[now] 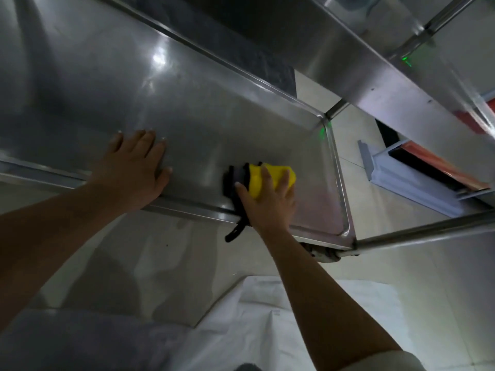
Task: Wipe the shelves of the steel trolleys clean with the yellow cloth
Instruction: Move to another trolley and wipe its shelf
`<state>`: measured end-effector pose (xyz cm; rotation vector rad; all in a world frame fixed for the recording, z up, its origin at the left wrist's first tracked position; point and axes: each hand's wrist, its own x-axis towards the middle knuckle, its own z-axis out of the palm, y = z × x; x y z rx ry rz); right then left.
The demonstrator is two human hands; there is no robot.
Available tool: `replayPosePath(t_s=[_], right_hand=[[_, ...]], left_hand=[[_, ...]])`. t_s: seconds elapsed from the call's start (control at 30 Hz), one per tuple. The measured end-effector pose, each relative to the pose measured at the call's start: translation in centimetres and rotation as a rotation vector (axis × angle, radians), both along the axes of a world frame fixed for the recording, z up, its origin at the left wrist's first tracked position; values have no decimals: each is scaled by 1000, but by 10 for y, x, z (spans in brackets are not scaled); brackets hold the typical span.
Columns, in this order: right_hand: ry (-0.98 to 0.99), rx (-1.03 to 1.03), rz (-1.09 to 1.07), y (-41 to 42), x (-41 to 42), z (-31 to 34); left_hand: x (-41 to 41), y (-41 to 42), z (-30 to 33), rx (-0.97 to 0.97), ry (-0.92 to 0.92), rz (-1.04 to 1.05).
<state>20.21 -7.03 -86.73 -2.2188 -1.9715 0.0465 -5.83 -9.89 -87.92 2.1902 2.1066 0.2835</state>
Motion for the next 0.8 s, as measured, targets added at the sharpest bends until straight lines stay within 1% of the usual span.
replayPosePath(t_s=[0.1,0.2,0.27,0.33,0.4,0.47,0.53,0.63,0.7,0.77,0.8], right_hand=[[28,-31,252,0,-41,-5],[22,-94,448,5,-18,4],[34,-127,461,6,15,12],[58,-134,371,3,39,18],[94,-135,273,-1,35,16],[110,-104,232,-4,10,8],[92,-65,276,-5,-26,2],[50,-41,445,-4,-97,-3],[78,-50,557,-2,-147,-4],[87,-68,658,2,-173,-1],[79,-85,701,5,-172,1]], left_hand=[[-9,3,-1,-33,26,-46],[-37,3,0,-55,14,-150],[-67,-2,0,-63,20,-128],[-96,-11,-1,-38,25,-47],[-109,-21,1,-54,61,-2],[-109,-26,4,-64,74,2],[-107,-26,8,-74,77,-8],[-105,-27,9,-68,78,-8],[-107,-26,5,-73,85,-3],[-115,-23,1,-84,100,-27],[-125,-22,1,-93,102,-45]])
